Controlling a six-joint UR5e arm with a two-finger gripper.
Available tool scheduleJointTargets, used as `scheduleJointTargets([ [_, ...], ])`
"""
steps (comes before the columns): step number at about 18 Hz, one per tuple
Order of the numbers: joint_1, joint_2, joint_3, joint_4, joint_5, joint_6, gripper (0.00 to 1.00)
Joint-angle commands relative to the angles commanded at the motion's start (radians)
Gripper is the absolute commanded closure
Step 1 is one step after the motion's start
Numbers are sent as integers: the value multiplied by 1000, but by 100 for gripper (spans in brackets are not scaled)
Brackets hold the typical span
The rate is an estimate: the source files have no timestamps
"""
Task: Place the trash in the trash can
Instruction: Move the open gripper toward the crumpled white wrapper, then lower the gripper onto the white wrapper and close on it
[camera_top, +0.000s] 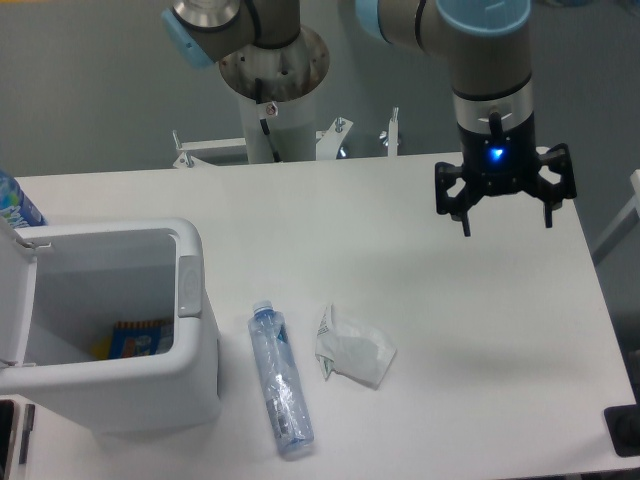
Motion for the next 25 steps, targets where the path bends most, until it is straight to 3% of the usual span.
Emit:
scheduleJointTargets([
  [11,-9,-34,-11,18,-9,-57,0],
  [15,-24,-49,-55,26,-14,-75,0],
  [17,-34,-58,-95,28,-21,-148,0],
  [21,-84,-115,-141,54,-21,-198,0],
  [25,-136,-175,-132,55,-25,-288,0],
])
